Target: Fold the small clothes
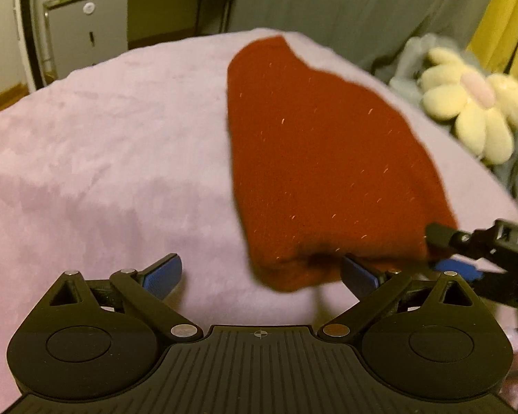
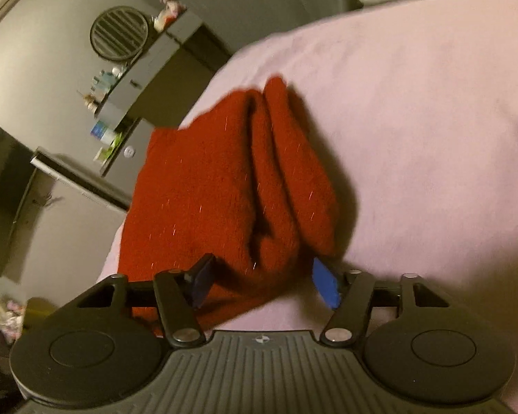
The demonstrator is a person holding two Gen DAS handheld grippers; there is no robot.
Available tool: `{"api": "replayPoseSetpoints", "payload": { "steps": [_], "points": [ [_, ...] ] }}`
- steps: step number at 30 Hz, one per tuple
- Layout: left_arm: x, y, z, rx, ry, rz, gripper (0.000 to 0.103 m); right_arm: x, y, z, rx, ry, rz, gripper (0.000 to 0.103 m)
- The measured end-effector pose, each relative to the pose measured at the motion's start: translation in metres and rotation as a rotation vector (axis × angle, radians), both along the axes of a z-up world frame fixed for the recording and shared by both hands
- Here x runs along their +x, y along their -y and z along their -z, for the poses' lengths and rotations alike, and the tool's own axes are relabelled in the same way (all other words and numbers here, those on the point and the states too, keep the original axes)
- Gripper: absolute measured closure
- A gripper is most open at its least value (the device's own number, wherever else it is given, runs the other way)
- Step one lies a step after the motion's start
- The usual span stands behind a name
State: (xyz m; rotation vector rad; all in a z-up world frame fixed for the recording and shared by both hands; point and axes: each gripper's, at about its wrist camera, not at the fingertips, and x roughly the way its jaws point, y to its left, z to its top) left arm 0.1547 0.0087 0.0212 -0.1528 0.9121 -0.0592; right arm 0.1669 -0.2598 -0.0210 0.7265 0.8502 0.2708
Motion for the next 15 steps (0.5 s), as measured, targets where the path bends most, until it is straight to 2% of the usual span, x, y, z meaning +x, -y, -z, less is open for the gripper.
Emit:
{"api": "replayPoseSetpoints", "payload": {
  "steps": [4,8,11,14,15],
  "points": [
    [0.009,0.004,0.009,0.066,-0.013,-0.044,0.002,0.001,-0.004,0.003,0.017,0.051,-0.013,0.075],
    [0.012,0.0,0.011,0.055,-0.022,-0.078,0.001,-0.001,-0.003,-0.001,-0.035,0.11,0.013,0.078],
    [0.015,-0.003,0.013,0.062,-0.026,-0.074,0.001,-0.002,-0.01,-0.006,-0.167,0.154,0.025,0.078],
    [0.015,-0.006,0.015,0.051,-0.051,-0.074,0.001,-0.001,-0.023,-0.006,-0.366,0.196,-0.004,0.076],
    [0.013,-0.009,0.014,0.041,-0.063,-0.07,0.001,-0.001,-0.027,-0.005,-0.428,0.205,-0.013,0.07]
  ]
}}
